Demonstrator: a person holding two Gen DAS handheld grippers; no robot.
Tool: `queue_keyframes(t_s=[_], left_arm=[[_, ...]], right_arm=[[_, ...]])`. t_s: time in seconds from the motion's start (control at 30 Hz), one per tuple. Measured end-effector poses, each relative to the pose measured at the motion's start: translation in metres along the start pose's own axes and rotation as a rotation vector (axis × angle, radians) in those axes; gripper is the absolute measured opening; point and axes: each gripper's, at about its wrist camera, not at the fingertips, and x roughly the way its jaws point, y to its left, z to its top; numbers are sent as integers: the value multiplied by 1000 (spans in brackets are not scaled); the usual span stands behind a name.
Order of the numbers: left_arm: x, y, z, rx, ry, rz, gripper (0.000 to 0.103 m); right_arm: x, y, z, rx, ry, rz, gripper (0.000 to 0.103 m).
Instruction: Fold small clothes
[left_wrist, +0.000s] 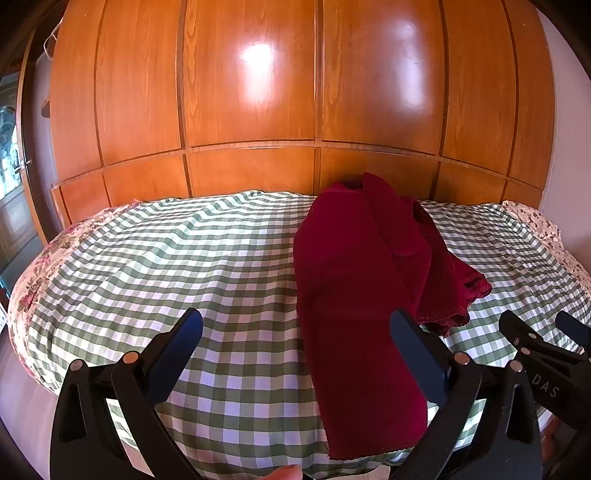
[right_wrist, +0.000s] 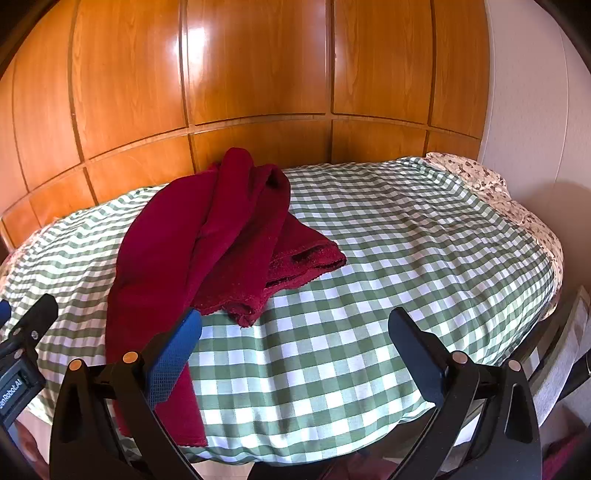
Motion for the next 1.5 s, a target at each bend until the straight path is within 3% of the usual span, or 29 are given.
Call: queue_keyframes(t_s=[0.8,1.5], left_arm=[[0,-2,1,6,7,-2,101],[30,-6,-6,36,102,-30,101]], right_arm=[[1,3,-1,-3,8,1,100],[29,-10,-4,38,101,3,100]])
